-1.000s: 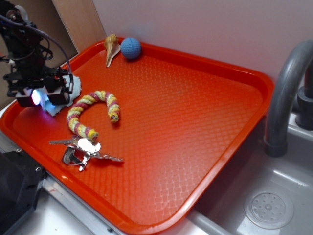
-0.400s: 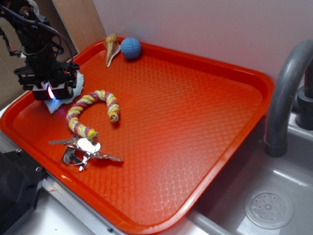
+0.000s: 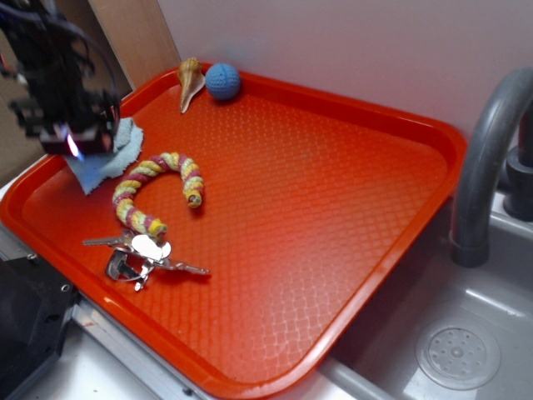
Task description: Grab the blue cloth.
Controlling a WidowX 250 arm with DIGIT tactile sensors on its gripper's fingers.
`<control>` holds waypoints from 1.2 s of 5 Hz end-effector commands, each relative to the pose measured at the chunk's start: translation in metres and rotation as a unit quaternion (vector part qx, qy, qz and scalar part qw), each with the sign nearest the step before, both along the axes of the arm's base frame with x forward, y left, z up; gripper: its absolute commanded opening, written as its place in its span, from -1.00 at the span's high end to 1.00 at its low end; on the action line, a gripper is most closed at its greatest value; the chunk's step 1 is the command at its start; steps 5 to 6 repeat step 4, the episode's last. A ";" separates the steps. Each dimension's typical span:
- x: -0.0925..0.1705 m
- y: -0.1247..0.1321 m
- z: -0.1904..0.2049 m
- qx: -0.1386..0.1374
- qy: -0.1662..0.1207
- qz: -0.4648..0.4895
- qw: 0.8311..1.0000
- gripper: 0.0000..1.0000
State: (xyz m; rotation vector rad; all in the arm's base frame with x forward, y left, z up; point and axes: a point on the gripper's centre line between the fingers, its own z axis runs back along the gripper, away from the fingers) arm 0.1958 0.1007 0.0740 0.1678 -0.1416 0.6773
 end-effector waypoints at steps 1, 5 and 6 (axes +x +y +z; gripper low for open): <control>0.030 -0.050 0.117 -0.025 -0.046 -0.145 0.988 1.00; 0.033 -0.059 0.149 -0.036 -0.036 -0.141 0.989 1.00; 0.033 -0.059 0.149 -0.036 -0.036 -0.141 0.989 1.00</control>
